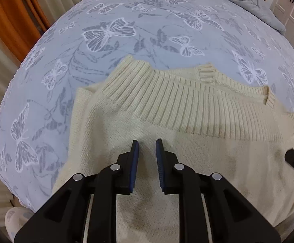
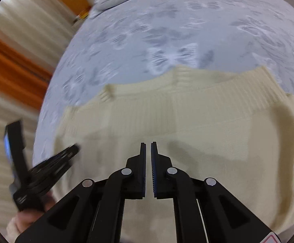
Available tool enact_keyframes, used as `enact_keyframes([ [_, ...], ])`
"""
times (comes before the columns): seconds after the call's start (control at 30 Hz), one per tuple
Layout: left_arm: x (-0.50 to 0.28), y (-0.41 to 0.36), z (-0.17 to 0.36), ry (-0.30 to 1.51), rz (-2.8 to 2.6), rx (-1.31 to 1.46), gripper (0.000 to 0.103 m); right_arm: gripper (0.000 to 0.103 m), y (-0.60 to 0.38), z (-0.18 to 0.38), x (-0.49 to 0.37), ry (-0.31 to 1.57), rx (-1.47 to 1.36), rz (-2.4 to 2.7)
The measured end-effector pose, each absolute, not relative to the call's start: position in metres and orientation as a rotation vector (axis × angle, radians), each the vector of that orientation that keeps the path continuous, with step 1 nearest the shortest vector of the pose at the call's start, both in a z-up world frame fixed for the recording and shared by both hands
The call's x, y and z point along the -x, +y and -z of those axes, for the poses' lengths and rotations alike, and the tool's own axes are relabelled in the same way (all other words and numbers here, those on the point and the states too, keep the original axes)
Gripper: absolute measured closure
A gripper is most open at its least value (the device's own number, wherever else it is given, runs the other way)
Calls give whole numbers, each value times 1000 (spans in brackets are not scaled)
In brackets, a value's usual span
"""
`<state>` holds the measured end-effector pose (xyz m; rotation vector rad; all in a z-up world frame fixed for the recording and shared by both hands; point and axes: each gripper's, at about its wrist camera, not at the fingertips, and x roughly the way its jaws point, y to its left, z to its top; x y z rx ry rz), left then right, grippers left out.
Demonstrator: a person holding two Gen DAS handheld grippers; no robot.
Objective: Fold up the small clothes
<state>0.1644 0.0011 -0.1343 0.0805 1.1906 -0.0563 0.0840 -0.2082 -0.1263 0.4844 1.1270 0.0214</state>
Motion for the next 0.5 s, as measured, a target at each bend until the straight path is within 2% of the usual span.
enact_keyframes([
  [0.1, -162, -1, 135, 1185, 50, -111, 85, 97, -171, 158, -88, 1231, -300, -55],
  [0.17, -160, 1, 133, 1188, 52, -104, 85, 97, -158, 166, -86, 1183, -208, -50],
  [0.33, -158, 9, 132, 1191, 55, -81, 78, 97, -157, 130, -78, 1170, -276, -58],
  [0.43, -155, 10, 132, 1188, 48, -87, 75, 97, -144, 154, -78, 1257, -232, -67],
  [0.5, -151, 13, 127, 1201, 52, -74, 75, 97, -132, 160, -72, 1241, -161, -65],
])
